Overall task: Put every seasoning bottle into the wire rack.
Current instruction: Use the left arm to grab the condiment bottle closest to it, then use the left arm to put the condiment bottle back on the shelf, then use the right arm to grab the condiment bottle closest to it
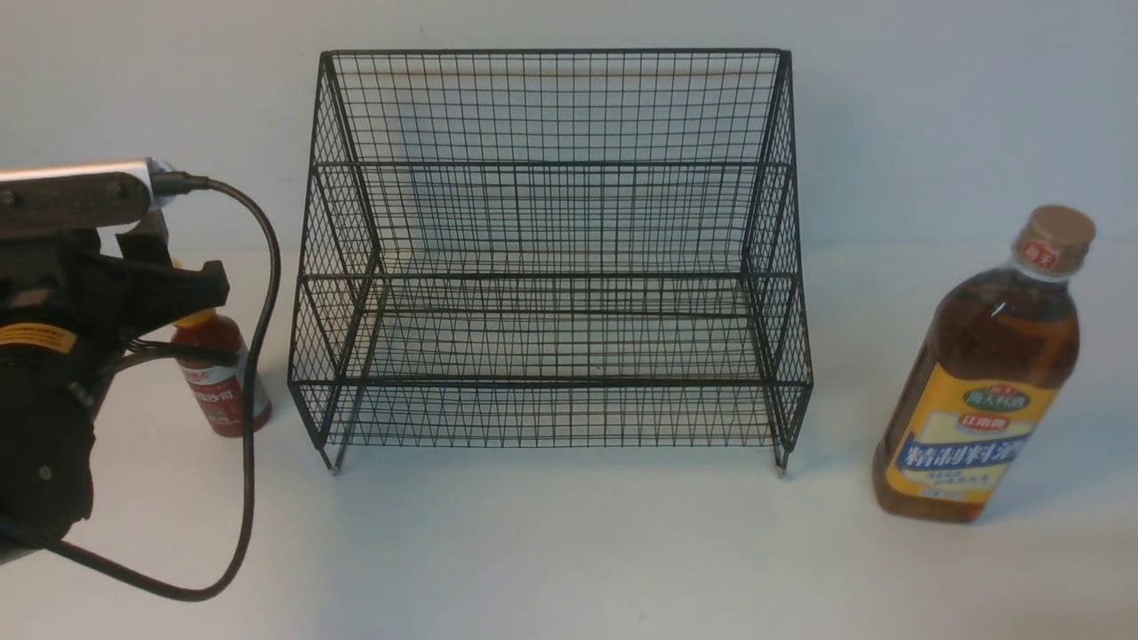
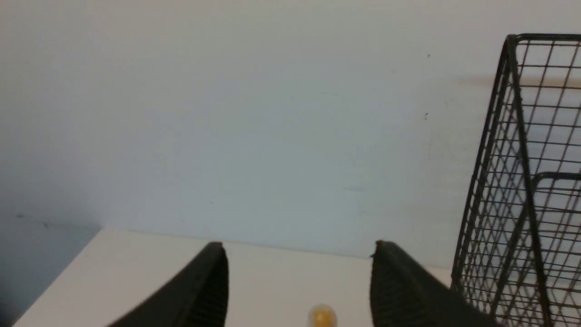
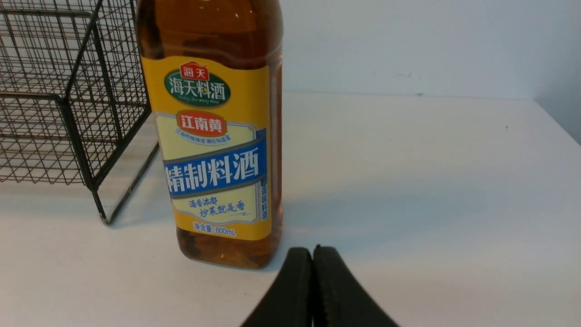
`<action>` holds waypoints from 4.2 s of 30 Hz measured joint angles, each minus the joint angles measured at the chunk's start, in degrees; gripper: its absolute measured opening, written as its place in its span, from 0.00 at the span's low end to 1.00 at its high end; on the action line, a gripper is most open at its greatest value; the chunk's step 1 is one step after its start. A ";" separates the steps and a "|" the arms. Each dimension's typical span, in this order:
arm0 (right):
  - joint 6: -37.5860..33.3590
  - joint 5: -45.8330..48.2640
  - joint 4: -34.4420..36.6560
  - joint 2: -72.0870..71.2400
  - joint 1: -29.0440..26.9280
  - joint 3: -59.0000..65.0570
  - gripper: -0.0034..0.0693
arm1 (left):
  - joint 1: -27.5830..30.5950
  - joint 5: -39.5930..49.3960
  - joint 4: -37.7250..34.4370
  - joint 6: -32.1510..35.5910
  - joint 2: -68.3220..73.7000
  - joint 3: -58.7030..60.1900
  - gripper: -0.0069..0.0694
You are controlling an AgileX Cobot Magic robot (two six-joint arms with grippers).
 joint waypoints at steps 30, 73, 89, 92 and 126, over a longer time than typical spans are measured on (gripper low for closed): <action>-0.58 0.05 0.00 0.00 0.00 0.00 0.03 | 0.54 -3.46 -1.46 0.91 16.19 -6.32 0.60; -0.58 0.05 0.00 0.00 0.00 0.00 0.03 | -15.54 29.60 7.74 -0.15 -14.11 -13.41 0.43; -0.33 0.05 0.00 0.00 0.00 0.00 0.03 | -16.85 21.21 7.65 0.05 -0.71 -13.47 0.42; -0.24 0.05 0.00 0.00 0.00 0.00 0.03 | -16.85 22.61 7.65 0.05 0.02 -13.47 0.42; -0.11 0.05 0.00 0.00 0.00 0.00 0.03 | -16.85 45.92 7.75 1.12 -20.82 -13.78 0.49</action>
